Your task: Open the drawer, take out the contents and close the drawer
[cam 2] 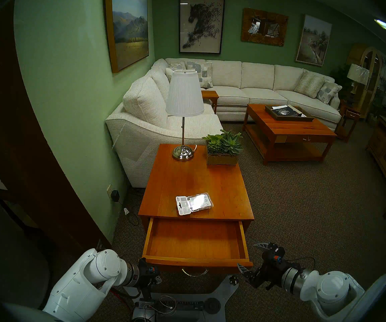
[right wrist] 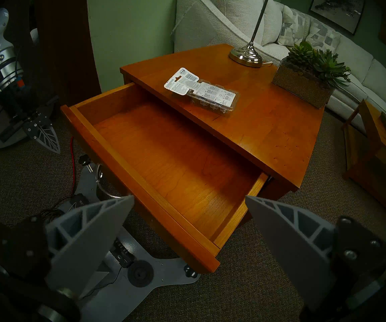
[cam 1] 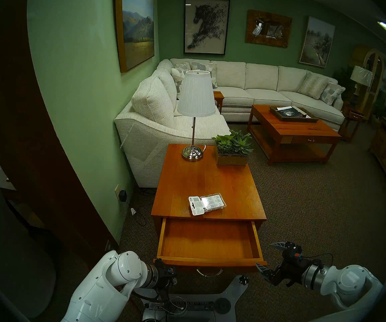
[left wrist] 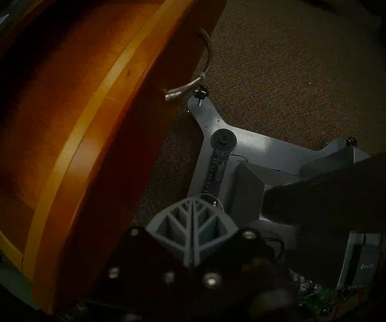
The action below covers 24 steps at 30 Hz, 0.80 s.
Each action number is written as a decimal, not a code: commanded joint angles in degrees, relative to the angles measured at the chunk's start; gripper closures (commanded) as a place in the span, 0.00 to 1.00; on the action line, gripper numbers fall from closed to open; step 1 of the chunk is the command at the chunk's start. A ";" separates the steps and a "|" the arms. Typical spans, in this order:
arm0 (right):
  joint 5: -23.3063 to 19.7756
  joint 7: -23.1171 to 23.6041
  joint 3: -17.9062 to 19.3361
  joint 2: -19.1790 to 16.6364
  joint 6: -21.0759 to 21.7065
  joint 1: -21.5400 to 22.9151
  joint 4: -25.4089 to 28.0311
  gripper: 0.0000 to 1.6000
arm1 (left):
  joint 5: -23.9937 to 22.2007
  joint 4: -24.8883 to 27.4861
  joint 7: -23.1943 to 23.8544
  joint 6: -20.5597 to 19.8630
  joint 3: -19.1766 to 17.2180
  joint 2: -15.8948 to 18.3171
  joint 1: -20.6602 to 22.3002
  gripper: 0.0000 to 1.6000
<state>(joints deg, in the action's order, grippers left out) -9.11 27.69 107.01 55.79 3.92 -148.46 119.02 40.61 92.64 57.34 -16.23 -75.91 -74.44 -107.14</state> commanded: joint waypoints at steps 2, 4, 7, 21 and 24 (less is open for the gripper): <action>-0.10 0.07 0.47 -0.11 -0.41 0.10 1.44 0.00 | 0.56 -0.99 -3.67 1.02 0.49 -3.08 5.15 1.00; -0.11 0.07 0.48 -0.12 -0.41 0.09 1.45 0.00 | 0.82 -1.59 -4.84 1.38 0.73 -3.49 5.55 1.00; -0.11 0.06 0.48 -0.12 -0.41 0.07 1.46 0.00 | 1.40 -2.15 -7.31 2.26 0.99 -4.09 5.70 1.00; -0.12 0.05 0.46 -0.13 -0.41 0.09 1.44 0.00 | 4.01 -5.86 -16.70 3.70 1.57 -6.86 8.23 1.00; -0.12 0.04 0.44 -0.14 -0.41 0.12 1.41 0.00 | 4.55 -7.19 -18.51 3.89 1.41 -7.51 9.60 1.00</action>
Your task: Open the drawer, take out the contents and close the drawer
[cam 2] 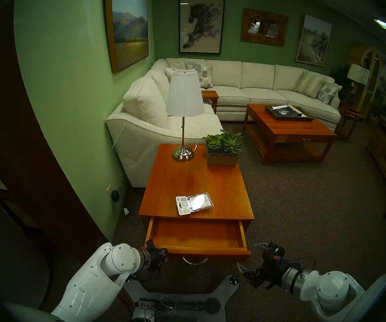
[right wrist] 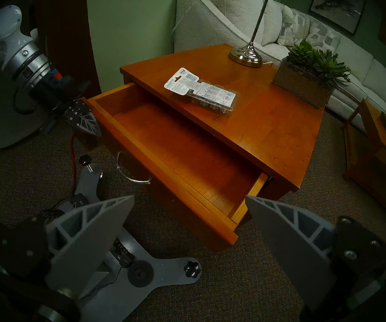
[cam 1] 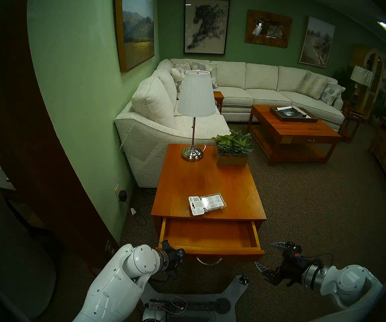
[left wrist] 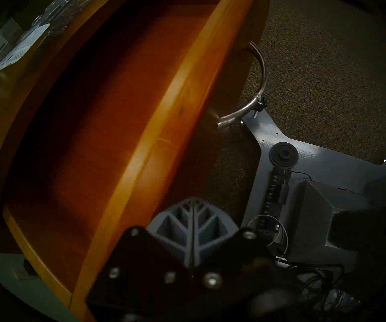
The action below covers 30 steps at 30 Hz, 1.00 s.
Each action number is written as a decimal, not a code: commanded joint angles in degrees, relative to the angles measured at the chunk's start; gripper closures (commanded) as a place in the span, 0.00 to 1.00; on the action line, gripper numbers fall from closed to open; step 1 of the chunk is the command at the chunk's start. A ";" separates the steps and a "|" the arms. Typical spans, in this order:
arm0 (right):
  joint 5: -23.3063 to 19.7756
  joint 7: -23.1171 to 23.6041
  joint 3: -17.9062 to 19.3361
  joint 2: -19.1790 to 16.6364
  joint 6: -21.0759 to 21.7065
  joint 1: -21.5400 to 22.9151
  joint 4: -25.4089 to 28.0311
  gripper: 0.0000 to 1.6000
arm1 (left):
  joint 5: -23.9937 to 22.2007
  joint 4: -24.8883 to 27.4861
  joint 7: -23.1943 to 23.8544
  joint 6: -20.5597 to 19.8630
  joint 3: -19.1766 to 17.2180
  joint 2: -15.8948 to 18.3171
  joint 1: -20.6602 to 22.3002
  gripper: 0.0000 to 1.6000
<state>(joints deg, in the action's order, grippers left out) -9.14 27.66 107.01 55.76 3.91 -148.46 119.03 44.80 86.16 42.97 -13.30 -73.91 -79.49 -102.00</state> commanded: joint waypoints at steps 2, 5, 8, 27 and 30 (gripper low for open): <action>-0.10 0.07 0.42 -0.13 -0.40 0.15 1.37 0.00 | 0.76 -2.16 -5.35 1.06 -0.82 -3.09 5.75 1.00; -0.10 0.06 0.37 -0.14 -0.39 0.21 1.30 0.00 | 1.21 -4.58 -7.00 0.80 -1.38 -4.26 8.07 1.00; -0.10 0.06 0.34 -0.14 -0.38 0.24 1.25 0.00 | 2.06 -5.45 -8.90 1.28 -2.58 -5.60 8.42 1.00; -0.12 0.02 0.27 -0.19 -0.38 0.30 1.15 0.00 | 0.75 -16.51 -16.30 1.26 -6.38 -12.21 17.00 1.00; -0.13 0.01 0.26 -0.19 -0.38 0.31 1.14 0.00 | 0.42 -16.93 -17.17 1.48 -6.80 -12.36 17.48 1.00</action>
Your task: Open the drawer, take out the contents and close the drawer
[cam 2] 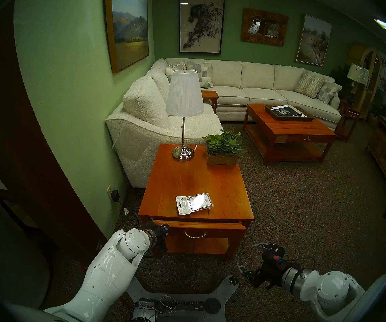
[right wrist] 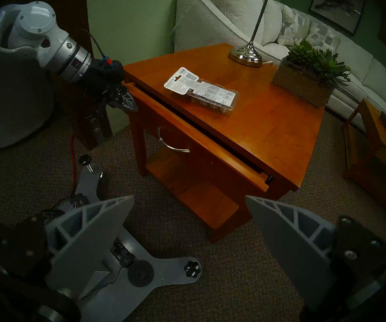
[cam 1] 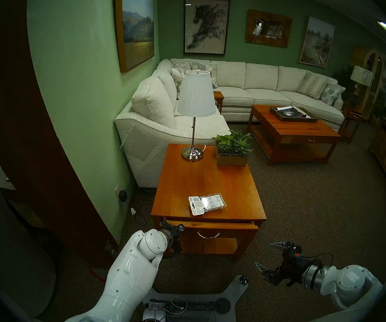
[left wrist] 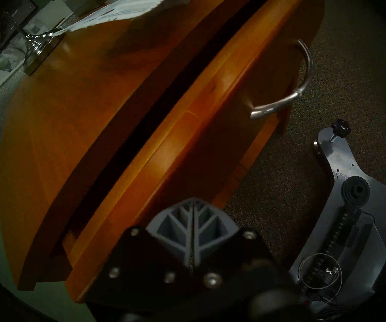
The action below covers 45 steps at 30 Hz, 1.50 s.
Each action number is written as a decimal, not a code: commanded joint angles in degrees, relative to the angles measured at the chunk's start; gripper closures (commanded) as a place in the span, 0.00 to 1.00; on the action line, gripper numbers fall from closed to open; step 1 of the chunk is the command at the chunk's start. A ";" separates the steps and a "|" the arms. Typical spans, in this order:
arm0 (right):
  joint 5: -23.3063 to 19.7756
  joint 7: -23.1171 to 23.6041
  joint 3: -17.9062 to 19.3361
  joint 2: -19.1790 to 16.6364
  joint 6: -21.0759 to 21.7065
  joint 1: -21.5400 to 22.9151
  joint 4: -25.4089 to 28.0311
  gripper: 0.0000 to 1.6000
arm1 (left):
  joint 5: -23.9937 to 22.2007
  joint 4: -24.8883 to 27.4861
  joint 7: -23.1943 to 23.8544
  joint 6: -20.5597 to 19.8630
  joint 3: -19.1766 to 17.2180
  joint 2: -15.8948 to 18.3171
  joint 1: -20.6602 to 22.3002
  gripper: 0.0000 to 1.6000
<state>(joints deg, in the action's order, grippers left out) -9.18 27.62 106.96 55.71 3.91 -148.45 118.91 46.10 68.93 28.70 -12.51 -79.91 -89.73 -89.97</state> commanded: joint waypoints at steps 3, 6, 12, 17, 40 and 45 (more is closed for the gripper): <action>-0.09 0.05 0.31 -0.15 -0.38 0.30 1.24 0.00 | -1.30 -0.95 -3.52 0.77 -1.43 -2.62 6.91 1.00; -0.09 0.05 0.31 -0.15 -0.38 0.30 1.24 0.00 | -1.60 -1.54 -3.97 0.87 -1.94 -2.85 7.73 1.00; -0.10 0.04 0.35 -0.16 -0.40 0.24 1.32 0.00 | -1.94 -3.69 -4.06 1.13 -3.23 -3.52 9.40 1.00; -0.11 0.04 0.40 -0.16 -0.41 0.17 1.40 0.00 | -3.66 -1.51 4.25 0.52 -1.97 -1.25 8.71 1.00; -0.11 -0.05 0.13 -0.21 -0.32 0.43 0.86 0.00 | -11.73 14.53 27.75 3.41 -3.83 6.54 -0.50 1.00; -0.12 -0.06 0.11 -0.23 -0.35 0.45 0.85 0.00 | -13.85 17.80 32.76 4.39 -5.09 8.08 -2.66 1.00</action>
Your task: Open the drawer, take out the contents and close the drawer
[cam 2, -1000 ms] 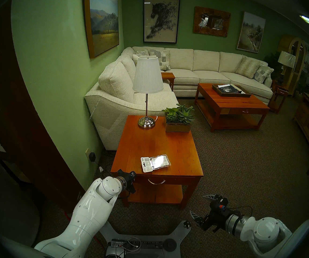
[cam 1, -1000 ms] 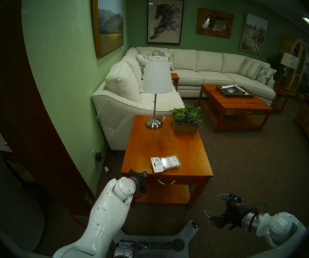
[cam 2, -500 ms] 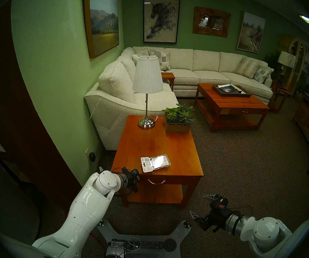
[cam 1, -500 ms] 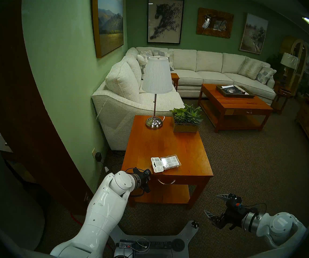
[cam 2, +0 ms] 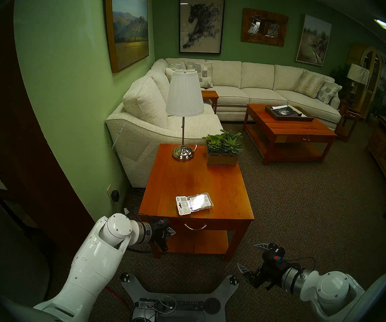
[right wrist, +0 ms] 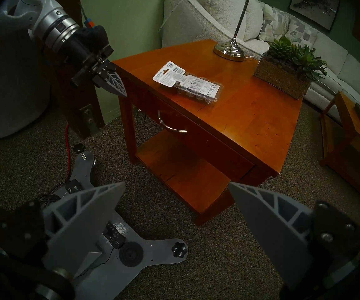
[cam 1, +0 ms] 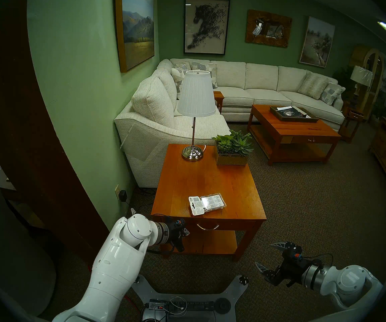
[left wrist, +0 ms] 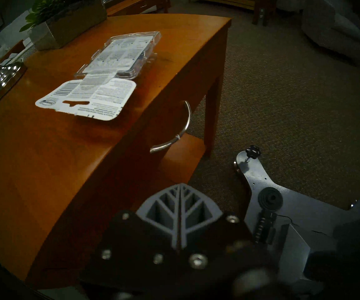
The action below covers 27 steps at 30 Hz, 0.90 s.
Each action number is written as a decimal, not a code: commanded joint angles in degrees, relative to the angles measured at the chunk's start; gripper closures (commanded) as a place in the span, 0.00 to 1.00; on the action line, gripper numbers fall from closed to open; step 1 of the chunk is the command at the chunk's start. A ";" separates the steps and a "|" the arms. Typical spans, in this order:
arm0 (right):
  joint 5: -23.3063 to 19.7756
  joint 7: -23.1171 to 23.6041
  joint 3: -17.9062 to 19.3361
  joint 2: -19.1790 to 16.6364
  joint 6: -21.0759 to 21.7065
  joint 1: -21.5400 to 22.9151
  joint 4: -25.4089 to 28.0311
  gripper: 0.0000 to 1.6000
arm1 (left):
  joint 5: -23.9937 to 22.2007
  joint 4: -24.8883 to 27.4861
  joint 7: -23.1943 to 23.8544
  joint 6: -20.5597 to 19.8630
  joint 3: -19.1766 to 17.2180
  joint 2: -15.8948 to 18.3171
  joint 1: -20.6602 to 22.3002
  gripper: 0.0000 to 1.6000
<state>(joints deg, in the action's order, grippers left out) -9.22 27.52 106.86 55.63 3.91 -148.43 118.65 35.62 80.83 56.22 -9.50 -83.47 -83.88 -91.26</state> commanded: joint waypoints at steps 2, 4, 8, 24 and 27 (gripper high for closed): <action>-0.09 0.04 0.21 -0.16 -0.35 0.43 1.13 0.00 | -4.86 7.60 6.88 1.56 -2.38 2.15 -2.33 1.00; -0.09 0.04 0.21 -0.17 -0.36 0.44 1.13 0.00 | -6.57 8.25 8.42 1.51 -3.40 1.83 -2.59 1.00; -0.10 0.04 0.22 -0.18 -0.38 0.42 1.18 0.00 | -9.81 12.65 11.37 0.88 -5.75 1.87 -4.73 0.12; -0.15 0.03 0.41 -0.21 -0.45 0.18 1.59 0.00 | -18.33 22.52 15.47 -8.24 -15.28 -1.11 -11.25 0.00; -0.15 0.03 0.48 -0.20 -0.46 0.09 1.69 0.00 | -17.04 25.08 13.91 -10.64 -15.57 -2.20 -12.93 0.00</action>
<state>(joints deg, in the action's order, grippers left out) -9.26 27.47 106.86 55.56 3.90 -148.45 118.72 19.38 100.14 71.48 -16.57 -97.75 -83.53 -101.67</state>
